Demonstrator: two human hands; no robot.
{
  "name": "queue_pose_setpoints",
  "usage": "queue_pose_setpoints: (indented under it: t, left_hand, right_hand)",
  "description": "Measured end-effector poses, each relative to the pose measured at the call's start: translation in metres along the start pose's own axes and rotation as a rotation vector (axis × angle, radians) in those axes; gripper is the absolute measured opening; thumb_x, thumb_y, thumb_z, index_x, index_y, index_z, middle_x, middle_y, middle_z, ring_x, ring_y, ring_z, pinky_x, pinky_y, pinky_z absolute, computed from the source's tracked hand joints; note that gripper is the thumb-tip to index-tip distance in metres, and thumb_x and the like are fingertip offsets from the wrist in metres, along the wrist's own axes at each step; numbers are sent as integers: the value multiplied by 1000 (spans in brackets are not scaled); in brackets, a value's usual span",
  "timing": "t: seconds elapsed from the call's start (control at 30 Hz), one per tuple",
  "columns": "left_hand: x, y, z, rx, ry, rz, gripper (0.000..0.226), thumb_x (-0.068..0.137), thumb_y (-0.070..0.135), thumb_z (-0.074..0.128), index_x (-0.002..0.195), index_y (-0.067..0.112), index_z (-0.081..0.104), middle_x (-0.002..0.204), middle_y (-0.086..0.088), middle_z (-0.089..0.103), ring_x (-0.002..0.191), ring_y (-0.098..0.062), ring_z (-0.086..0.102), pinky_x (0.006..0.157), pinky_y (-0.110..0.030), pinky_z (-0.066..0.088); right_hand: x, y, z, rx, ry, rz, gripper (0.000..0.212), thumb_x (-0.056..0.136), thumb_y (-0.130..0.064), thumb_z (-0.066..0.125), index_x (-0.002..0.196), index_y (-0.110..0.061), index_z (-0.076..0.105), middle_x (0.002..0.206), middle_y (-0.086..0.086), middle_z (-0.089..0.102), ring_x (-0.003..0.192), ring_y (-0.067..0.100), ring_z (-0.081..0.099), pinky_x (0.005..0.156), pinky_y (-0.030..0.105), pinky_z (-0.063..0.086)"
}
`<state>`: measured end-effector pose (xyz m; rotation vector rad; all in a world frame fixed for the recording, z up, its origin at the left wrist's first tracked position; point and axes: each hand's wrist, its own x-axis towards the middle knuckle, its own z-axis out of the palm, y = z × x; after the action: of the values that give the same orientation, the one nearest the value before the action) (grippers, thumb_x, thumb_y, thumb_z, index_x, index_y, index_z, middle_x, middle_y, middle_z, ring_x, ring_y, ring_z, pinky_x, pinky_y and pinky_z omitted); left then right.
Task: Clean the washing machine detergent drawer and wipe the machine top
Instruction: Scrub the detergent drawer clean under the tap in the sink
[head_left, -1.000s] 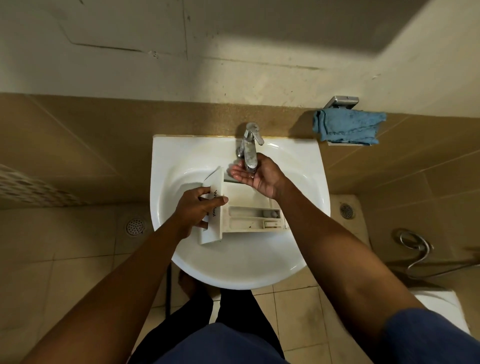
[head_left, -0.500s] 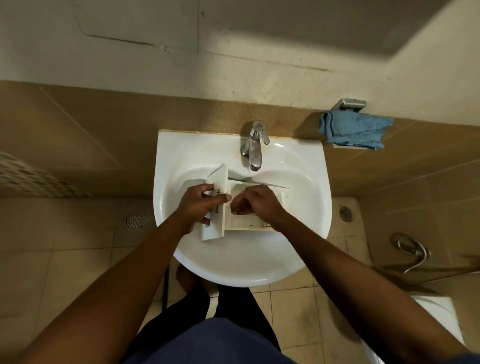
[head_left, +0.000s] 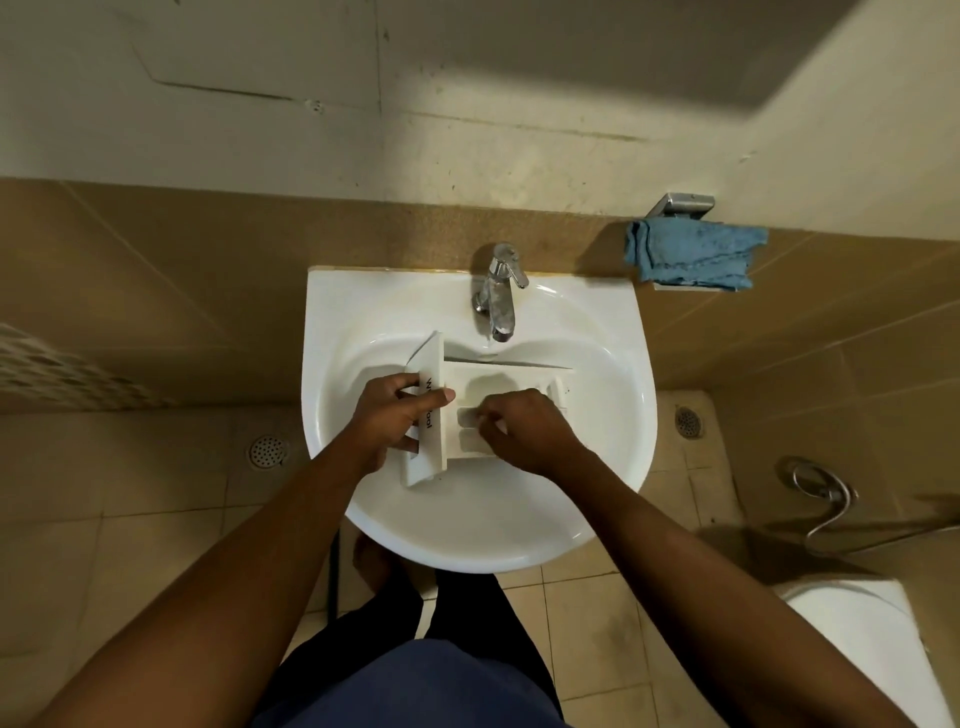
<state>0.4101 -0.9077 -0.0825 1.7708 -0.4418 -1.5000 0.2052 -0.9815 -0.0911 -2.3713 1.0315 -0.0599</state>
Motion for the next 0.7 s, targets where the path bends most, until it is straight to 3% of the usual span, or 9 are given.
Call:
queue_pose_setpoints:
  t: [0.17, 0.27, 0.33, 0.4, 0.43, 0.53, 0.7]
  left_hand:
    - [-2, 1, -1, -4, -3, 7, 59, 78, 35, 90, 129, 22, 64, 105, -3, 71, 95, -21, 68, 64, -45, 63]
    - [-3, 1, -2, -8, -11, -2, 60, 77, 35, 90, 129, 22, 64, 107, -3, 71, 96, -21, 68, 66, -47, 64]
    - [-1, -1, -2, -18, -9, -12, 65, 75, 36, 91, 132, 20, 64, 109, -4, 71, 98, -22, 68, 63, -44, 63]
    - [-1, -2, -3, -28, -7, -17, 71, 74, 37, 92, 136, 19, 63, 112, -6, 72, 100, -24, 69, 58, -40, 60]
    - [-1, -2, -4, -32, -6, -17, 72, 73, 37, 92, 137, 19, 63, 113, -7, 72, 101, -24, 69, 58, -38, 59]
    - [-1, -2, -2, -39, 0, -11, 70, 74, 37, 92, 136, 20, 63, 111, -6, 73, 98, -22, 70, 57, -37, 58]
    - [-3, -2, 0, -66, 12, -15, 61, 77, 32, 90, 132, 22, 65, 106, -3, 72, 93, -18, 68, 59, -37, 59]
  right_hand:
    - [-20, 12, 2, 196, -123, -81, 32, 100, -23, 58, 129, -15, 68, 130, 1, 71, 121, 17, 65, 104, 29, 49]
    - [-24, 42, -22, 173, -120, 106, 22, 99, -26, 61, 109, -17, 79, 108, 3, 78, 101, 25, 72, 92, 36, 55]
    - [-11, 38, -40, 574, 68, 399, 25, 99, -23, 60, 89, -12, 80, 88, 6, 79, 85, 29, 74, 80, 40, 60]
    - [13, 22, -52, 1026, 194, 628, 32, 104, -20, 53, 88, -2, 74, 89, 13, 77, 85, 34, 73, 73, 38, 60]
    - [28, 16, -54, 1206, 197, 690, 35, 106, -20, 49, 88, 0, 71, 93, 17, 76, 89, 36, 73, 76, 38, 61]
    - [65, 0, -50, 1633, 81, 746, 37, 107, -20, 39, 91, 3, 64, 107, 29, 73, 99, 39, 74, 86, 42, 63]
    - [83, -21, -48, 1720, -13, 784, 51, 107, -20, 38, 77, 4, 73, 82, 19, 75, 73, 27, 76, 68, 34, 65]
